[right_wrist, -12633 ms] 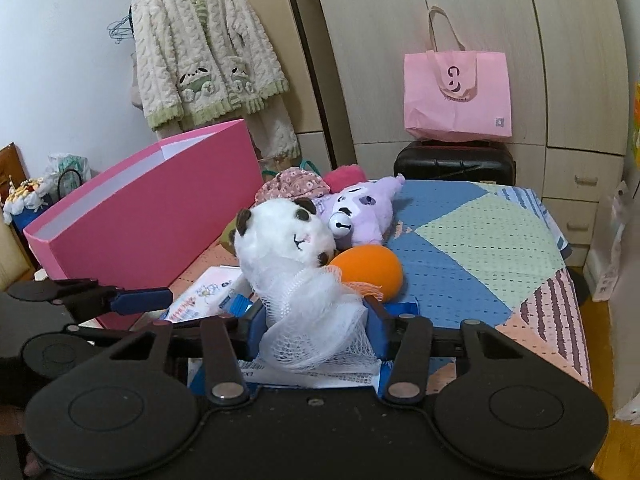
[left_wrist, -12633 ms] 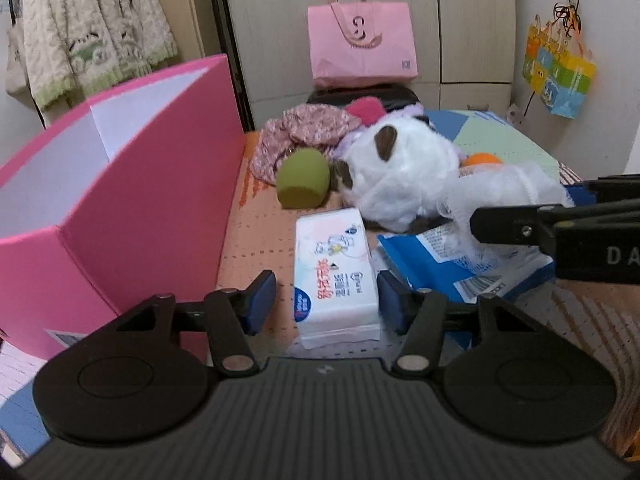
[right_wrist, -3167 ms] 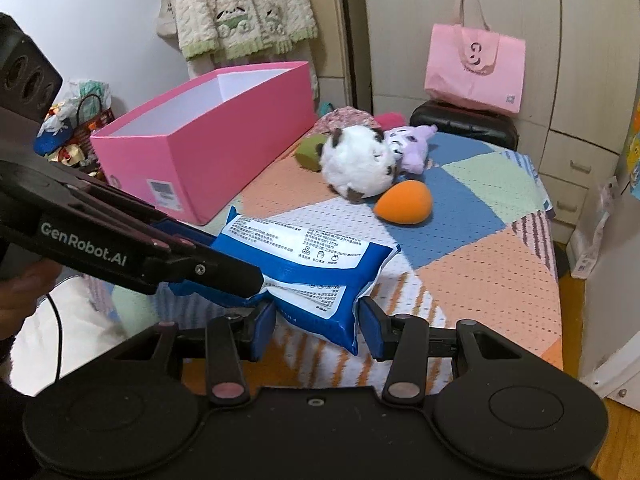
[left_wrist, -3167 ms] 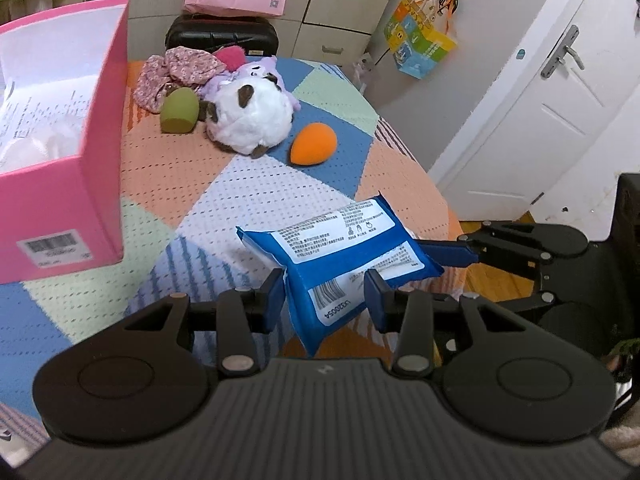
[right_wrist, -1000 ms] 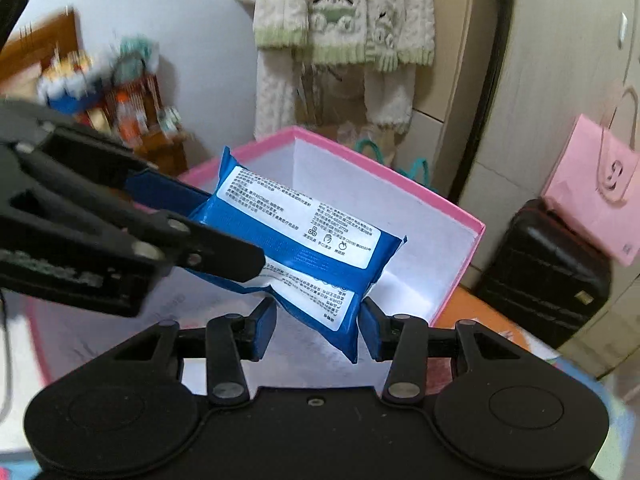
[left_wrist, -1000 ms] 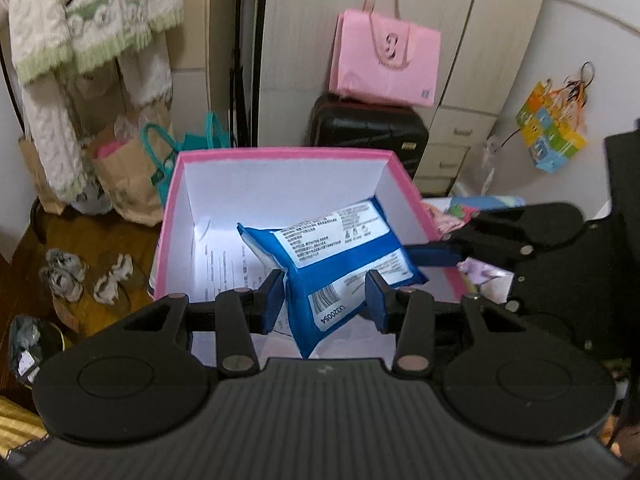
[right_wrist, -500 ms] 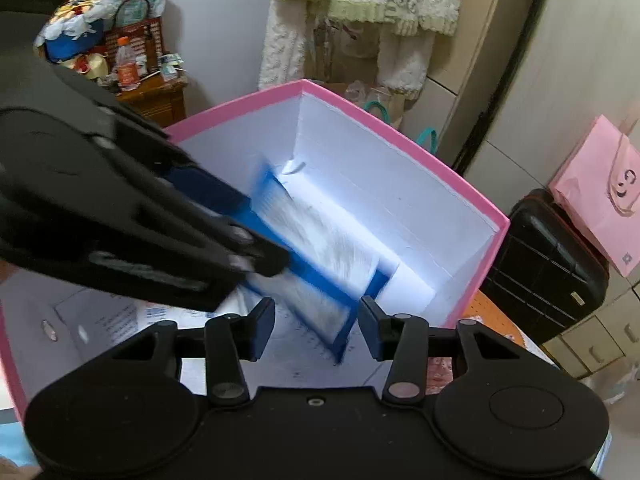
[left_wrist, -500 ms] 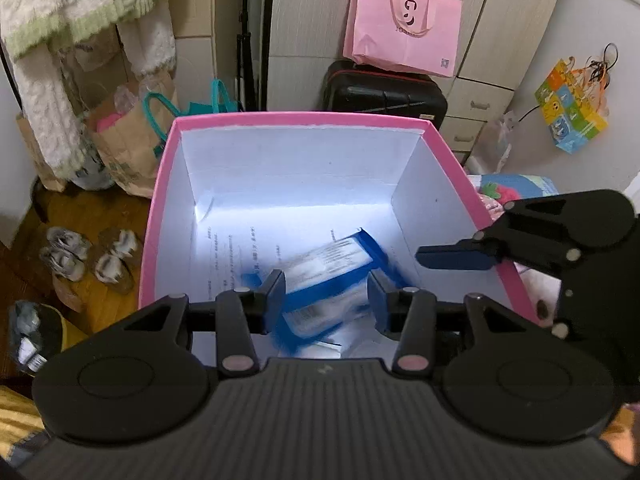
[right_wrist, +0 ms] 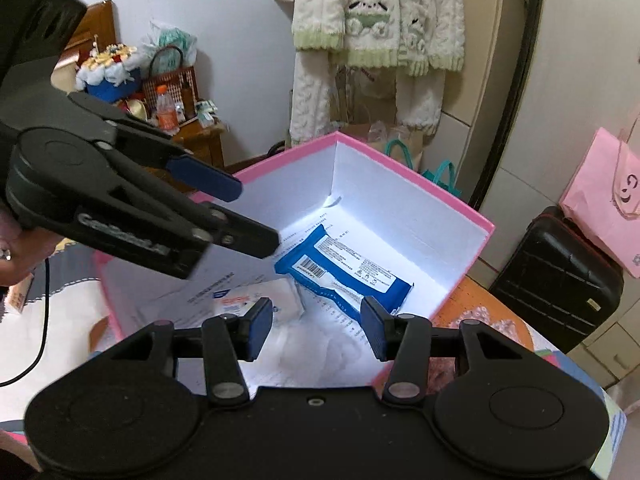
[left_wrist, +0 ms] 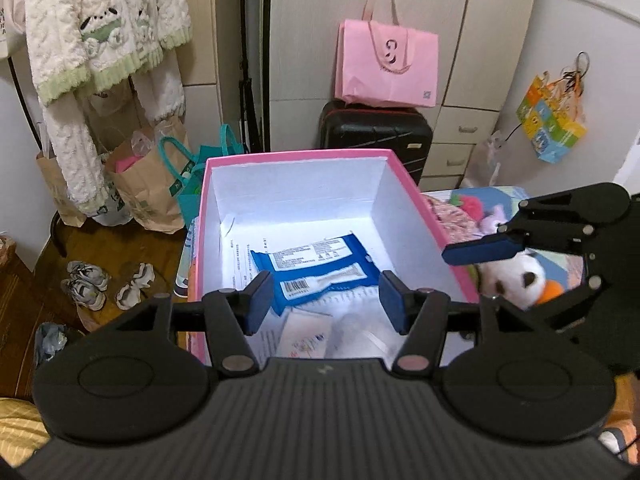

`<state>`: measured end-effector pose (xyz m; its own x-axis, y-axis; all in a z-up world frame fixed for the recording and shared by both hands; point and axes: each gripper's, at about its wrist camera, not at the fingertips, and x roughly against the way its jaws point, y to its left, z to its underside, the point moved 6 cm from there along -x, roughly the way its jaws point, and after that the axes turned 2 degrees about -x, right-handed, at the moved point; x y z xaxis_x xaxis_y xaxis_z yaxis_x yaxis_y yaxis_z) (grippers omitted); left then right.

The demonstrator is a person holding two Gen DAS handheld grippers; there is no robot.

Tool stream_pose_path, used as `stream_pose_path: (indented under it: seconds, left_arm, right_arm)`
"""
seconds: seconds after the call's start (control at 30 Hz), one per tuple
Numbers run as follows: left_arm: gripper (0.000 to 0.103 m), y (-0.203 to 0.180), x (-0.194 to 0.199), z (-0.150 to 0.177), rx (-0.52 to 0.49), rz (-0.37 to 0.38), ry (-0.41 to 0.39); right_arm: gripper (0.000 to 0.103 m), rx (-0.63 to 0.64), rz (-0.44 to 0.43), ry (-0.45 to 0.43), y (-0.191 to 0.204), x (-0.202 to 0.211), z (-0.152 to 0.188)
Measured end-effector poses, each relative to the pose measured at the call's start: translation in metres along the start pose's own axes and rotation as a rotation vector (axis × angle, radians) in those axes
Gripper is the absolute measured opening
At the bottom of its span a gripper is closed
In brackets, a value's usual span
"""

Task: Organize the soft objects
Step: 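Move both tools back toward the orange sponge and plush toys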

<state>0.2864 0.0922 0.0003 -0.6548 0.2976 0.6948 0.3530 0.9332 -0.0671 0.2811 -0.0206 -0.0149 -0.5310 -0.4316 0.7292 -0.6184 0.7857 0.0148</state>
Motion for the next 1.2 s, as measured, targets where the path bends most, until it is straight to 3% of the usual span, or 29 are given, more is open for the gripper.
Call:
stream_pose_path:
  seconds: [0.3,0.67,1.07,1.2]
  left_arm:
    - [0.061,-0.034,0.055,0.011,-0.071,0.032,-0.042]
    - [0.068,-0.081,0.096,0.028,-0.119,0.105,-0.051]
    - [0.072,-0.152,0.097,0.038,-0.21,0.199,-0.011]
    - [0.072,-0.175,0.088,0.039,-0.247,0.184,-0.018]
  right_arm:
    - [0.054,0.019,0.034,-0.052,0.012,0.057,0.012]
    - [0.055,0.035,0.028,-0.12,0.02,0.12,0.038]
    - [0.058,-0.049,0.048,-0.204,-0.023,0.186,0.099]
    - [0.058,-0.092,0.037,-0.233,-0.042,0.197,0.127]
